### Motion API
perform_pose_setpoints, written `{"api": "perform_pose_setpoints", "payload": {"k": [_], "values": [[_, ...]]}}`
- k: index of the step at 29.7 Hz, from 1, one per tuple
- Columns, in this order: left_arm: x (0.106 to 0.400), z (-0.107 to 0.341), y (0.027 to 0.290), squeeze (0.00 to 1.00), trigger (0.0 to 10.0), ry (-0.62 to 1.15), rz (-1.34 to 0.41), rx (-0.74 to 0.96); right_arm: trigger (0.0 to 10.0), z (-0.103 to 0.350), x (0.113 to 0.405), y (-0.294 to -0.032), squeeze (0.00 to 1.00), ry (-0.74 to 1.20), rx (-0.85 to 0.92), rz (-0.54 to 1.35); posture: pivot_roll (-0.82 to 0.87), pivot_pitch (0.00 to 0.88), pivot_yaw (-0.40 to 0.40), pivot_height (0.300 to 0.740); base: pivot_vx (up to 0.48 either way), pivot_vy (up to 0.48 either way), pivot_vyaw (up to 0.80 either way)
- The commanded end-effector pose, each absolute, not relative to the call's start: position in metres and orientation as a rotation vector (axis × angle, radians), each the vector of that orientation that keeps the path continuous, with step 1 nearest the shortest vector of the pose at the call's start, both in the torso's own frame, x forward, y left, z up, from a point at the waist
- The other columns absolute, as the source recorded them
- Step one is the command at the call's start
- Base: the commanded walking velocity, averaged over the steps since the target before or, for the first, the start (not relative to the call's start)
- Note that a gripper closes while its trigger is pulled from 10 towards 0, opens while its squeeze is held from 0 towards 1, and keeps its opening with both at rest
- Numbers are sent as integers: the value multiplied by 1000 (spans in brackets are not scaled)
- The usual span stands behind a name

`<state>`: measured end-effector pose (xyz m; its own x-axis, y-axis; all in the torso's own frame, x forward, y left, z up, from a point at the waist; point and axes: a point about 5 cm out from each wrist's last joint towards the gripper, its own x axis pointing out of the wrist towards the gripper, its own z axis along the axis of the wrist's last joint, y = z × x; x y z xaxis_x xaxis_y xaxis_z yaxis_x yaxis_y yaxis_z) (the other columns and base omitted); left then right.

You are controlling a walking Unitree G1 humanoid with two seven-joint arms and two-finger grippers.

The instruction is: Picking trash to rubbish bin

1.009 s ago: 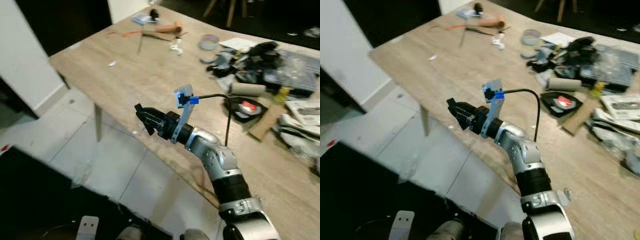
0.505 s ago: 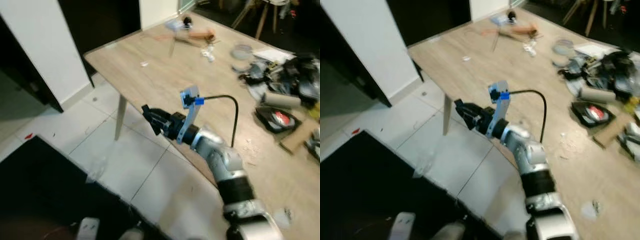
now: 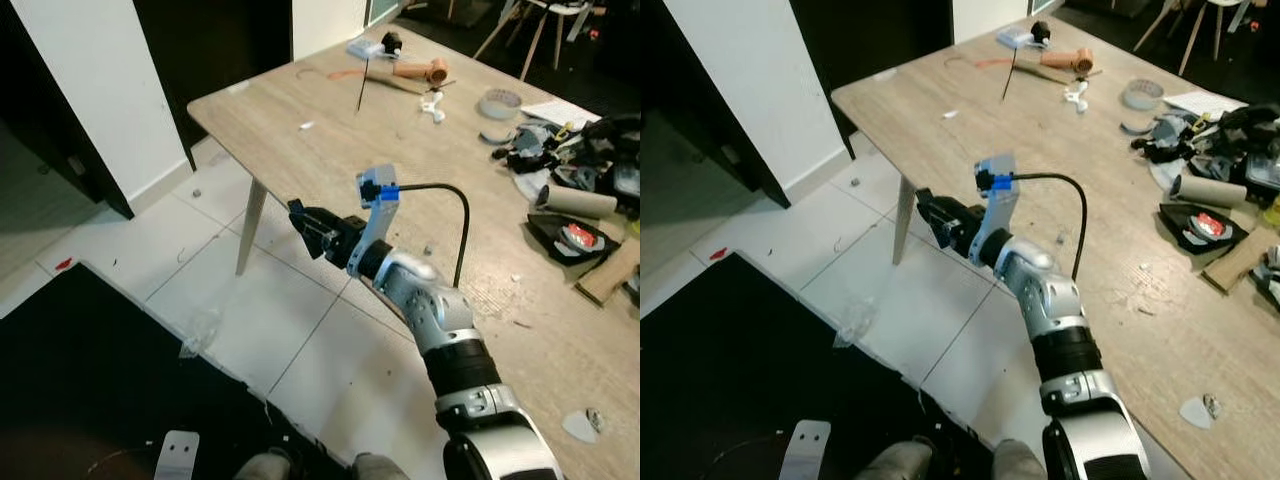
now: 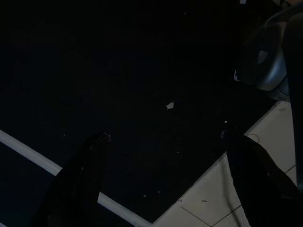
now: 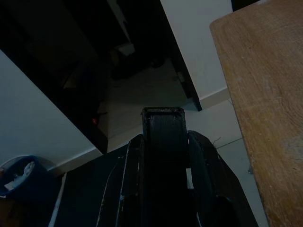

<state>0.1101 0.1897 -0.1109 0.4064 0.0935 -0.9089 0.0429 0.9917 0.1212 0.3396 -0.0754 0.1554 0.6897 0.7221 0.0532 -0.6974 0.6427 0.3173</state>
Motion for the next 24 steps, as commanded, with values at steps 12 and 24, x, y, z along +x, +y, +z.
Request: {"api": "perform_pose_setpoints", "payload": {"k": [12, 24], "values": [[102, -113, 190, 0, 10000, 1181, 18, 150, 10000, 154, 333, -67, 0, 83, 312, 901, -86, 79, 10, 740, 0, 0, 758], [100, -114, 190, 0, 10000, 1190, 17, 153, 10000, 152, 330, -67, 0, 91, 312, 912, -82, 88, 11, 740, 0, 0, 794]]}}
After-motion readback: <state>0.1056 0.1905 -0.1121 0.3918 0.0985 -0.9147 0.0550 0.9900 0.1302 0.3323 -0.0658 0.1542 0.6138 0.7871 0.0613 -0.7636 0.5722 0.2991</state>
